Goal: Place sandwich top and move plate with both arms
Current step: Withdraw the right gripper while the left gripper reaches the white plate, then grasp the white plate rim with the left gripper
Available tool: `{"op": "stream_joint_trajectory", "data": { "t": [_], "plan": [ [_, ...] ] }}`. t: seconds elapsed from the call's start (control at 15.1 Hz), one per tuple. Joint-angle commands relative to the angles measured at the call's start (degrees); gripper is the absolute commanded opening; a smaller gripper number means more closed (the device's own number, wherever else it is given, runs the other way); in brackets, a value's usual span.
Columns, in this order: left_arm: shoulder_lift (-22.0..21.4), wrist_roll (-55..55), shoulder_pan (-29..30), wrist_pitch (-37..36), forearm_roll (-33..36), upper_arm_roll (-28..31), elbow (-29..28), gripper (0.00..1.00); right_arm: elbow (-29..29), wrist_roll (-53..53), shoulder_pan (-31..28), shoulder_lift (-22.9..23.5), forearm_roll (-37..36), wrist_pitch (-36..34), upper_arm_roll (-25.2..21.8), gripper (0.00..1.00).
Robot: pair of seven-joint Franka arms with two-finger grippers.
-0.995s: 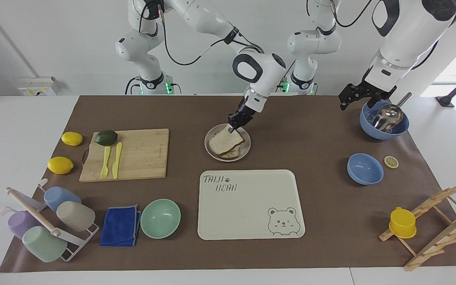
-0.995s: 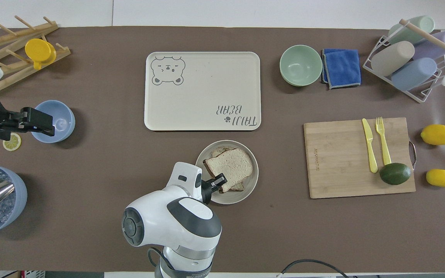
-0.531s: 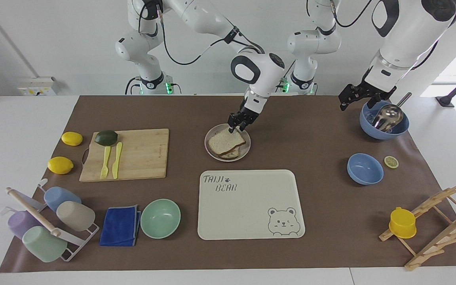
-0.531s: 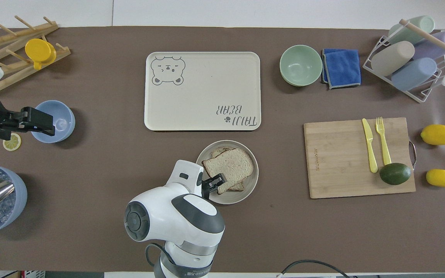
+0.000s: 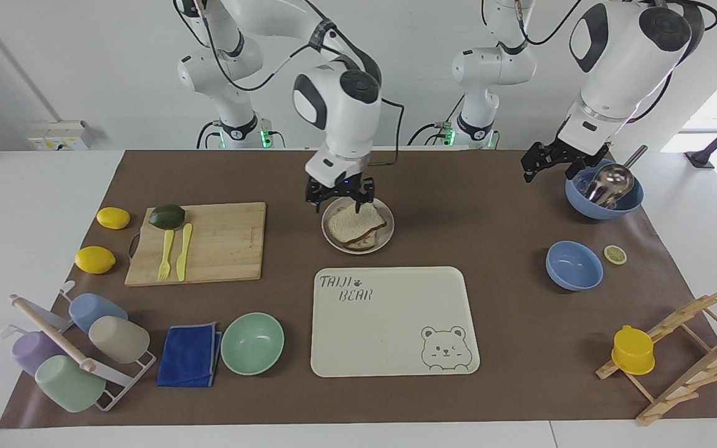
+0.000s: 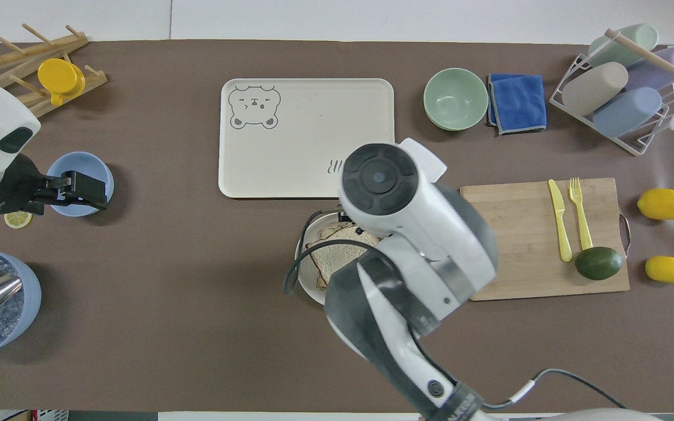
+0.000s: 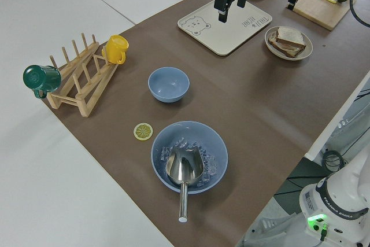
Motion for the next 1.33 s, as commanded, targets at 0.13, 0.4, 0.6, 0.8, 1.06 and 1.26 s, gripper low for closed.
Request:
{"op": "stream_joint_trajectory", "data": {
  "t": [0.13, 0.4, 0.6, 0.8, 1.06, 1.26],
  "plan": [
    [-3.63, -6.66, -6.94, 11.13, -1.26, 0.22, -12.29, 1.0, 2.43, -9.63, -12.46, -6.43, 5.01, -11.49, 0.59, 1.0],
    [-3.19, -13.94, -14.23, 19.83, -5.03, 0.22, -20.12, 1.0, 5.33, -18.7, -18.46, -9.07, 5.29, -17.23, 0.41, 1.0],
    [-1.79, -14.84, -19.15, 28.26, -9.25, 0.22, -25.91, 1.0, 7.97, -22.55, -18.99, -8.72, 4.41, -18.81, -1.86, 1.0],
    [0.75, -15.28, -22.84, 34.51, -10.83, 0.22, -29.27, 1.0, 6.58, -28.55, -18.91, -9.68, 7.21, -19.07, -5.13, 1.0],
    [2.17, -15.28, -26.8, 41.19, -14.08, 0.22, -33.04, 1.0, 4.02, -27.94, -19.34, -11.97, 7.31, -18.55, -5.3, 1.0],
    [4.62, -15.45, -29.53, 45.06, -15.32, 0.22, -33.76, 0.95, 3.76, -29.08, -21.28, -12.24, 7.66, -18.2, -5.83, 1.0]
  ]
}}
